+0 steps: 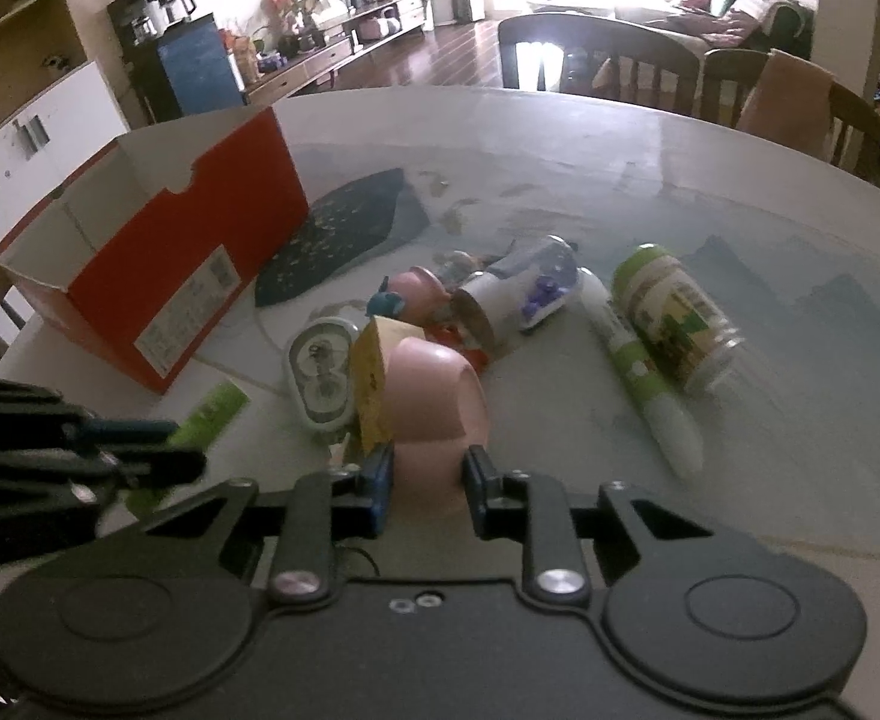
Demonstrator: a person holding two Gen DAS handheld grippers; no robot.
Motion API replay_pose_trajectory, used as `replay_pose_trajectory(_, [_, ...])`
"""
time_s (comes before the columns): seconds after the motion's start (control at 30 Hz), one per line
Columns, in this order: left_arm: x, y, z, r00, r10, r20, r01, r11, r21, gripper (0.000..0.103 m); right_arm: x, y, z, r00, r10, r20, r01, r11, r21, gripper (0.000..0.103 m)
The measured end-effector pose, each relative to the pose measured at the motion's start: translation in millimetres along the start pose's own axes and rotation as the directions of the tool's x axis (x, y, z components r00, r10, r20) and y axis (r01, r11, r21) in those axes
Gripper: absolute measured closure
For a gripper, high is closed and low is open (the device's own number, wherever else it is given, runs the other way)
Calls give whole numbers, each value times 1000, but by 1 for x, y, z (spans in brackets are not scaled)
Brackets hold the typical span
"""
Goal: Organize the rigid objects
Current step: 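Grasp the green tube with the left gripper while the right gripper grasps the pink heart dish, then carry the green tube and pink heart dish with both grippers over the box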
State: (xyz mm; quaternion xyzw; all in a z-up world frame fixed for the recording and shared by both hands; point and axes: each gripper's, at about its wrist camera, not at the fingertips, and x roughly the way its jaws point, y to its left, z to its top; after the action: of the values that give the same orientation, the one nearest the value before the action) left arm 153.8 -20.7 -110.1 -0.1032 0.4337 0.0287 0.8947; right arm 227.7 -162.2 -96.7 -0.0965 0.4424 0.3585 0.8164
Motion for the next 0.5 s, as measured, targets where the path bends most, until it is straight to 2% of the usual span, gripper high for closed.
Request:
replay_pose_trajectory(0.23, [-28,9,6,999,-3,43,5,999,-49,87,-33,-4,-3,998,26,56,-30,997,66,78])
replay_pose_trajectory(0.5, [-60,27,24,998,-7,64,15,991,-129,87,-75,22,9,989,80,128,-88,994,61,78])
